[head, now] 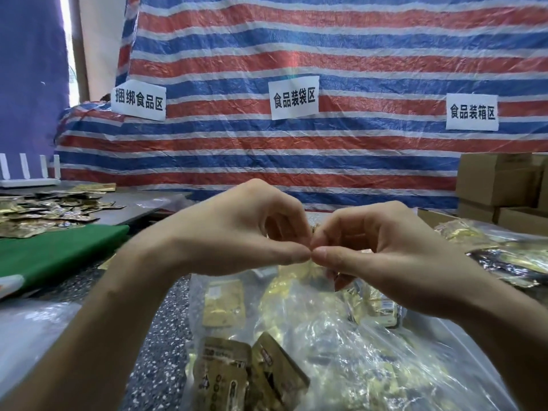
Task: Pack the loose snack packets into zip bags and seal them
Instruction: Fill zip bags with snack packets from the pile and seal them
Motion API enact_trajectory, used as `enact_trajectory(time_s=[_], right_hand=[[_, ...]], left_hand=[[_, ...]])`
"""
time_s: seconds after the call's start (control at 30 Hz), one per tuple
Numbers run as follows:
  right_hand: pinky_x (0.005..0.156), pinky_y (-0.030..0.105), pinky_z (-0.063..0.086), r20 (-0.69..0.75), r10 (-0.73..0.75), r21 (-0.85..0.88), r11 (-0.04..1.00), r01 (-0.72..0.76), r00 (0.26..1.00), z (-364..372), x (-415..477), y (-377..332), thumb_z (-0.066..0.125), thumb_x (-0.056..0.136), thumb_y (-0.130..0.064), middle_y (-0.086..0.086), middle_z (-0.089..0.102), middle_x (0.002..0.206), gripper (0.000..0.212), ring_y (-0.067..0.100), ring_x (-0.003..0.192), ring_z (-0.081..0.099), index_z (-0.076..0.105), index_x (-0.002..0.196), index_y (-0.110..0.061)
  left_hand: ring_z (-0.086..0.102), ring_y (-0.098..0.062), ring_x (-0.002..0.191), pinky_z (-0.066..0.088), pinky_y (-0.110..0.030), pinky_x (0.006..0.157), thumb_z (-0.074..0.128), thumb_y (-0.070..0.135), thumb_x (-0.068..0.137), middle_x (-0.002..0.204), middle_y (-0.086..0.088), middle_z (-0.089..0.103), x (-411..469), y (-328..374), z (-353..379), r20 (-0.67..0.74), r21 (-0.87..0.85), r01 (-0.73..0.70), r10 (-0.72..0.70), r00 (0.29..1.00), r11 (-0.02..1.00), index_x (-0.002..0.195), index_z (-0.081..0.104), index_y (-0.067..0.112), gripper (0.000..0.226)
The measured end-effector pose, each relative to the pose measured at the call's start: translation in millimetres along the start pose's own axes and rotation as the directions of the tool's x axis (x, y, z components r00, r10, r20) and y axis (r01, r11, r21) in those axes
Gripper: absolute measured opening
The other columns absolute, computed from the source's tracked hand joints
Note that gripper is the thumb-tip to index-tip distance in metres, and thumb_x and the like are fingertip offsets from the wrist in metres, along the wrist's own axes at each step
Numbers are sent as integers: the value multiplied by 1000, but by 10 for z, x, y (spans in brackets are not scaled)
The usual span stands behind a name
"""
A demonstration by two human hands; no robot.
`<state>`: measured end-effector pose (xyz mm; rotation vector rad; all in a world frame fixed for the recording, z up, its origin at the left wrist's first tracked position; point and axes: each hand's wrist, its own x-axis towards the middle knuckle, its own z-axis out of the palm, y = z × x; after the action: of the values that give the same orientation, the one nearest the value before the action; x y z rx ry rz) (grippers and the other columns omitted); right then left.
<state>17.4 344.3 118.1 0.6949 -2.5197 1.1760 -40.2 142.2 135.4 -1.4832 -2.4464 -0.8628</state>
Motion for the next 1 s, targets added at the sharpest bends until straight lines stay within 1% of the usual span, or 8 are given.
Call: enact_trajectory(time_s=[0.1,0.2,0.43,0.53,0.63,0.77,0.83,1.0], right_hand=[[68,55,56,-32,-10,-63,998,8,999,33,-3,-23,68,87,-24,13,72,78,8,32,74,68,73,83,-18],[70,60,52,-36,-8,-94,996,4,999,66,-7,-48,63,88,-27,15,70,79,11,35,77,66,69,82,-19],[66,53,49,-63,-65,-199,979,51,996,116,5,-35,60,91,-20,10,66,75,15,28,72,60,64,77,-15],[65,50,49,-48,-79,-195,978,69,996,104,-2,-32,58,91,-24,8,65,73,15,23,69,58,63,78,-18],[62,41,49,-42,-100,-202,975,90,994,126,1,-30,53,86,-34,0,63,71,17,16,66,57,62,80,-21],[59,36,52,-51,-106,-157,983,97,993,104,-1,-30,58,87,-36,1,68,76,17,16,68,63,67,85,-21],[61,36,54,-59,-107,-142,985,98,993,80,-9,-34,61,83,-40,0,70,78,20,16,70,64,69,85,-22],[58,31,45,-92,-125,-176,978,108,988,56,-4,-28,68,89,-21,-1,65,74,9,16,69,60,68,80,-19]], left_hand=[[64,-2,69,47,-14,63,75,21,85,77,6,72,-7,-15,11,-29,-22,-9,9,1000,1000,85,75,15,5],[65,-5,73,47,-16,64,72,22,88,80,9,71,-22,5,17,-19,11,-9,10,1000,1000,87,74,20,4],[62,-8,74,53,-41,71,73,23,88,77,7,70,6,61,76,-104,137,28,-14,995,990,81,71,22,8],[64,-8,69,55,-33,63,73,24,88,75,5,71,-18,45,25,-56,33,35,-33,998,999,80,73,22,8],[66,-6,71,52,-23,65,73,22,88,78,7,72,-56,0,-40,3,-9,39,-39,999,999,82,74,23,6],[60,-5,65,53,-35,65,74,25,84,71,7,69,-62,-24,-41,-89,38,7,-4,996,999,76,72,24,8],[57,-5,63,51,-32,62,72,32,79,67,9,66,-46,-1,-14,-118,38,-5,10,993,999,73,71,25,9],[63,-3,67,47,-16,63,74,28,84,73,9,70,-86,12,-76,-11,-31,13,-13,1000,999,80,74,23,7]])
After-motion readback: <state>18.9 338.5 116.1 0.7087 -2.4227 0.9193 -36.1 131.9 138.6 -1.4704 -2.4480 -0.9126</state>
